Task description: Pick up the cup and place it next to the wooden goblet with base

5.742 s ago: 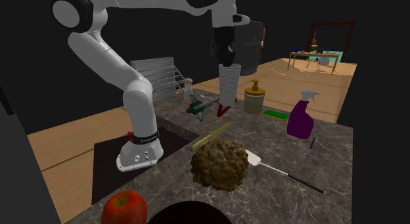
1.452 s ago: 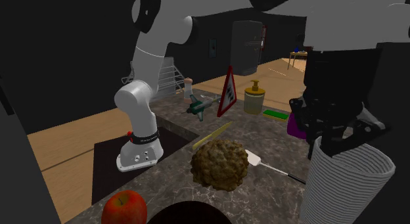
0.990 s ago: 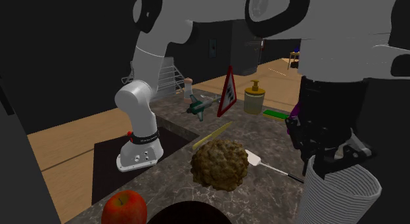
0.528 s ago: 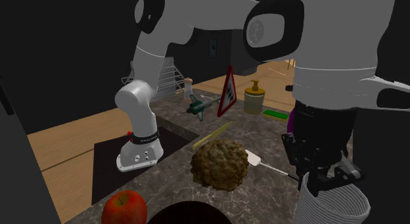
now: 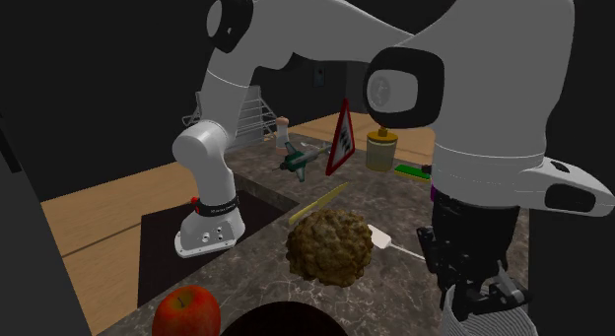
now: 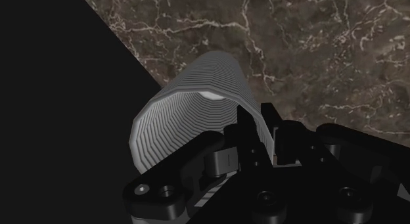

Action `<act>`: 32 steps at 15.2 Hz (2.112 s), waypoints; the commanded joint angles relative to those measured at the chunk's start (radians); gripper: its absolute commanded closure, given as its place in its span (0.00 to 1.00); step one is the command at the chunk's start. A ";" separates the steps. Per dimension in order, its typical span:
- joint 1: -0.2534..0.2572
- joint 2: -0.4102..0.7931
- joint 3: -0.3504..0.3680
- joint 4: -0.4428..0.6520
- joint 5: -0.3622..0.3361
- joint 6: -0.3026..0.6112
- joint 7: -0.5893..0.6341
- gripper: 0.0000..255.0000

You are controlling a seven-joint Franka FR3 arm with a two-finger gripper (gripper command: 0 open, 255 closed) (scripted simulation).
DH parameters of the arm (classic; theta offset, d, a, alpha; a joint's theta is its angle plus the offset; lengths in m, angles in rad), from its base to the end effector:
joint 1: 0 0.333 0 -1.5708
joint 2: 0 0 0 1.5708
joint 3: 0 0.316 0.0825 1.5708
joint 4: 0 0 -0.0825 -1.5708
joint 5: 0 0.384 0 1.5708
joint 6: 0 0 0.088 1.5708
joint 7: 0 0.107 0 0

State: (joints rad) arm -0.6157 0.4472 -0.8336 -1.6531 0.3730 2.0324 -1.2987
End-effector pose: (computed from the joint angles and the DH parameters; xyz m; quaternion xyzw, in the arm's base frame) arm 0.1664 -0.6391 0.4277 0.9918 -0.1197 0.0169 0.0425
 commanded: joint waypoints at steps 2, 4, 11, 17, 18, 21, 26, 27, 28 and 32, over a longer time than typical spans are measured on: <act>-0.001 0.012 0.008 -0.025 0.013 0.034 -0.007 1.00; -0.004 0.022 0.014 -0.039 0.023 0.056 -0.014 1.00; -0.009 0.039 0.025 -0.060 0.039 0.089 -0.025 1.00; -0.009 0.039 0.025 -0.060 0.040 0.089 -0.025 0.00; -0.009 0.039 0.025 -0.060 0.040 0.089 -0.025 0.00; -0.009 0.039 0.025 -0.060 0.040 0.089 -0.025 0.00; 0.016 -0.023 -0.010 -0.013 -0.016 -0.004 0.009 0.00; 0.016 -0.023 -0.010 -0.013 -0.016 -0.004 0.009 0.00; 0.016 -0.023 -0.010 -0.013 -0.016 -0.004 0.009 0.00; 0.016 -0.023 -0.010 -0.013 -0.016 -0.004 0.009 0.00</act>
State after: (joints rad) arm -0.6000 0.4249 -0.8433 -1.6657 0.3575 2.0284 -1.2901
